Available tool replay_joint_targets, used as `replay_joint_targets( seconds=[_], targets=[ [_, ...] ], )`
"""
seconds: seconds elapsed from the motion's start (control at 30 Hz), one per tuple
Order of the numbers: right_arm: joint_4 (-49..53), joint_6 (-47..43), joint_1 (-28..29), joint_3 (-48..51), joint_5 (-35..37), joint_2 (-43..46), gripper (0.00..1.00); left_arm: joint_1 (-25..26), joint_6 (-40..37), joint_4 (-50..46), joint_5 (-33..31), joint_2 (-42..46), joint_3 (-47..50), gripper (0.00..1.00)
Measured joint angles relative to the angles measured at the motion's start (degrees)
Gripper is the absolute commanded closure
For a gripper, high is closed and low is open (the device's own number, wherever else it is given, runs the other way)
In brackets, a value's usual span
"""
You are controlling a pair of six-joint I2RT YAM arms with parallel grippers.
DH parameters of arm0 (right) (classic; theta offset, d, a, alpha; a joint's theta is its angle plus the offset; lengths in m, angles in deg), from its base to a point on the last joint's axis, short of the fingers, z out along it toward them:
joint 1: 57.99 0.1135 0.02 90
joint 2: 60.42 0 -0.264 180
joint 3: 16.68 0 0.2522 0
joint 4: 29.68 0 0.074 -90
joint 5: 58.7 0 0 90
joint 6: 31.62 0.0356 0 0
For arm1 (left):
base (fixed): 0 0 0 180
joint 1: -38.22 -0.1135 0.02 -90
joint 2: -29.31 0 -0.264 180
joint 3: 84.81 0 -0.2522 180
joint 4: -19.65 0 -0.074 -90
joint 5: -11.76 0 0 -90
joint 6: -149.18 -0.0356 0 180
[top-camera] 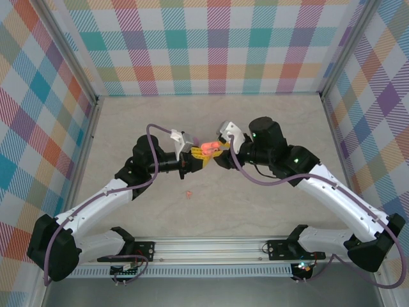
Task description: Insert the wireless bluetooth earbuds into the charging case
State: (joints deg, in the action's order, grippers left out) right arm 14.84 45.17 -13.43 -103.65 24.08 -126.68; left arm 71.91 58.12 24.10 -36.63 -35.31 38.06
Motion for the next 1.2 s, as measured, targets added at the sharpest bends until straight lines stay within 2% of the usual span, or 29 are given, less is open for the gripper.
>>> replay_joint_targets(
  seconds=[0.27, 0.4, 0.5, 0.67, 0.8, 1.03, 1.2],
  targets=[
    [0.55, 15.96, -8.87, -4.17, -6.21, 0.68, 0.42, -0.02, 0.22, 5.07, -1.49, -0.15, 1.68, 1.00],
    [-0.94, 26.21, -14.40, -3.04, -13.77, 0.90, 0.32, -0.07, 0.37, 7.43, -2.05, -0.68, 1.99, 1.00],
    [-3.41, 34.49, -17.51, -0.15, -20.92, 0.81, 0.30, -0.07, 0.74, 9.07, -2.08, -1.05, 1.99, 1.00],
    [-8.11, 46.07, -19.08, 3.19, -30.95, -1.51, 0.29, -0.07, 1.53, 11.06, -1.70, -1.40, 1.99, 1.00],
    [-11.69, 52.35, -19.47, 5.16, -35.74, -2.93, 0.28, -0.07, 1.66, 11.80, -1.57, -1.44, 1.99, 1.00],
    [-17.20, 58.82, -19.47, 8.33, -39.80, -3.06, 0.25, -0.07, 1.68, 11.96, -0.90, -1.44, 1.99, 1.00],
    [-18.32, 60.39, -19.47, 9.86, -40.33, -3.08, 0.27, -0.07, 1.27, 10.14, -0.76, -1.42, 1.49, 1.00]
  ],
)
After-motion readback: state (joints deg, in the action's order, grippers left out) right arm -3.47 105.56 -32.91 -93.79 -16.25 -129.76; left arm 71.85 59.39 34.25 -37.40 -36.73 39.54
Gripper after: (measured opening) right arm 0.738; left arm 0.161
